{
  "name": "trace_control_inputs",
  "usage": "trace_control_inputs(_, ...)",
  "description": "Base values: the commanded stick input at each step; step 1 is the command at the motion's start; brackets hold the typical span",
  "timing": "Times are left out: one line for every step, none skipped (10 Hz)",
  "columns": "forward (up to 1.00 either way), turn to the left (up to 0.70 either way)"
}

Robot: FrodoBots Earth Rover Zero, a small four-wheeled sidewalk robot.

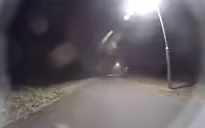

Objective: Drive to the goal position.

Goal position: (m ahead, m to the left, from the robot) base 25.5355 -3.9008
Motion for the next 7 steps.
trace_control_inputs(1.00,0.10)
trace_control_inputs(1.00,0.08)
trace_control_inputs(1.00,0.06)
trace_control_inputs(1.00,0.05)
trace_control_inputs(1.00,0.05)
trace_control_inputs(1.00,0.05)
trace_control_inputs(1.00,0.05)
